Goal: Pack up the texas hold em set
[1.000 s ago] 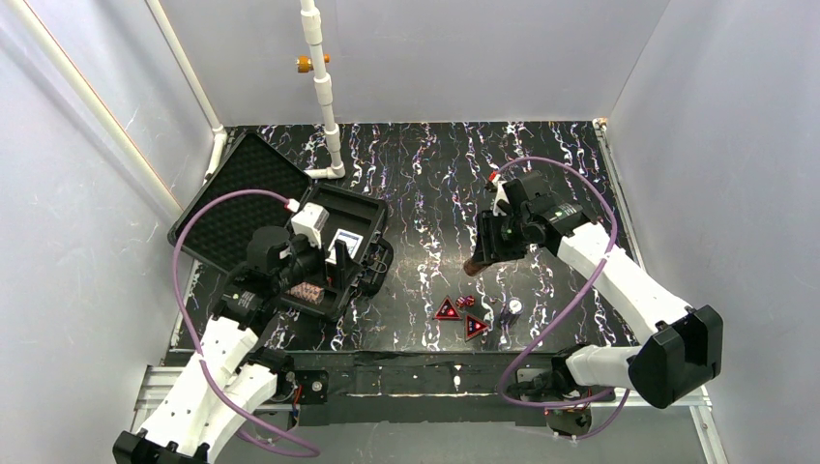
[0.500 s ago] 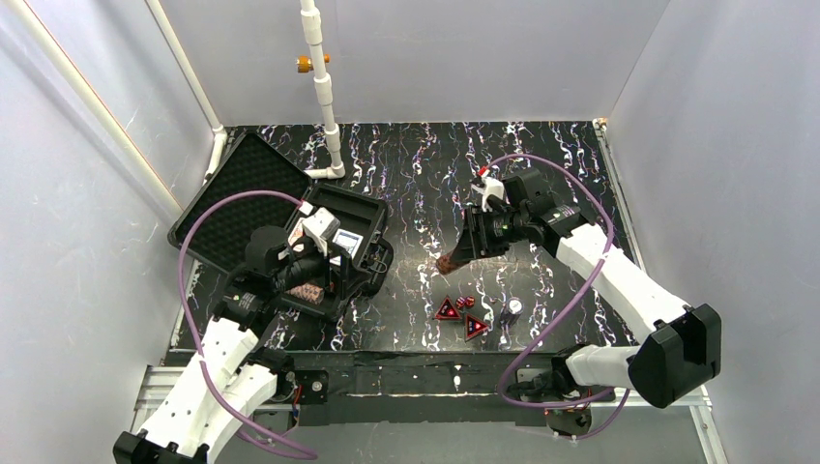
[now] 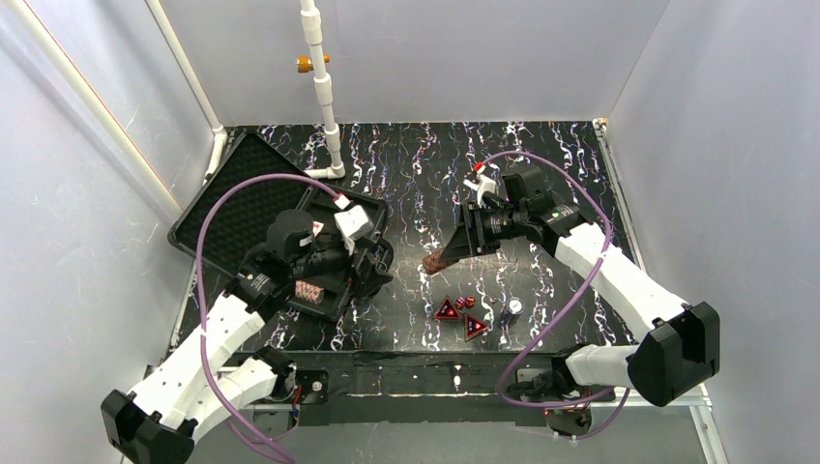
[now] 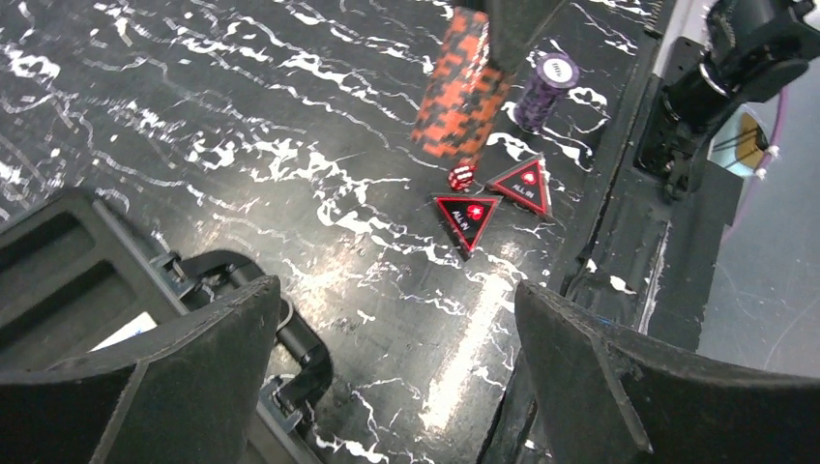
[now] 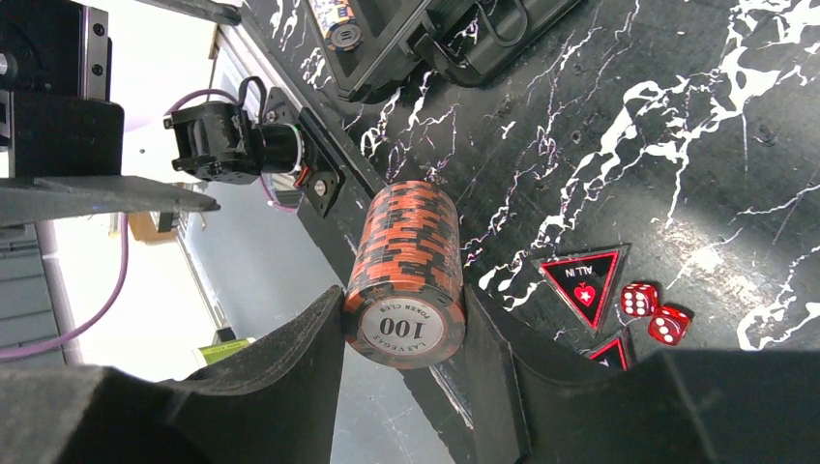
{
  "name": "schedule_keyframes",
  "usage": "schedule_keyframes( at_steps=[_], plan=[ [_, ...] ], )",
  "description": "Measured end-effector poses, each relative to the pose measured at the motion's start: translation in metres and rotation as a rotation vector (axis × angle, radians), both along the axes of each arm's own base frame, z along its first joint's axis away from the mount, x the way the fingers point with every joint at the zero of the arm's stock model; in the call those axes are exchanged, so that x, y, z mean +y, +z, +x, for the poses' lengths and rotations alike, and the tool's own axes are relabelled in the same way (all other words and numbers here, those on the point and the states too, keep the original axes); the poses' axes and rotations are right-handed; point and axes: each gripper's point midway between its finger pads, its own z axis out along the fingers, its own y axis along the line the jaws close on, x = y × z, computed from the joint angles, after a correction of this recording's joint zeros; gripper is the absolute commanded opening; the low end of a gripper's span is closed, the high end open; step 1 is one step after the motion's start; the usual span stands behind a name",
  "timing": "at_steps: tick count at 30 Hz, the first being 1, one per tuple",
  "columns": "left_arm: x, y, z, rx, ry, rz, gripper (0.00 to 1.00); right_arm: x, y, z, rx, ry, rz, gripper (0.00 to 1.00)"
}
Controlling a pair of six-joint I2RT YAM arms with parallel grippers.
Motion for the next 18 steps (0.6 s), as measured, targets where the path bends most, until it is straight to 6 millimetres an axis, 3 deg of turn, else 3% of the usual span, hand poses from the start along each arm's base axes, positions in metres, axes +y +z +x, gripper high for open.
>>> schedule_keyframes(
  at_steps=[11, 18],
  plan=[
    [-0.049, 0.024, -0.018, -0.085, -0.234, 0.093, 0.84, 0.005, 0.007, -0.022, -0.012, 0.066, 0.036, 0.01],
    [-0.056, 0.026, -0.03, -0.152, -0.298, 0.144, 0.8, 0.009, 0.02, -0.034, -0.017, 0.102, 0.08, 0.01]
  ],
)
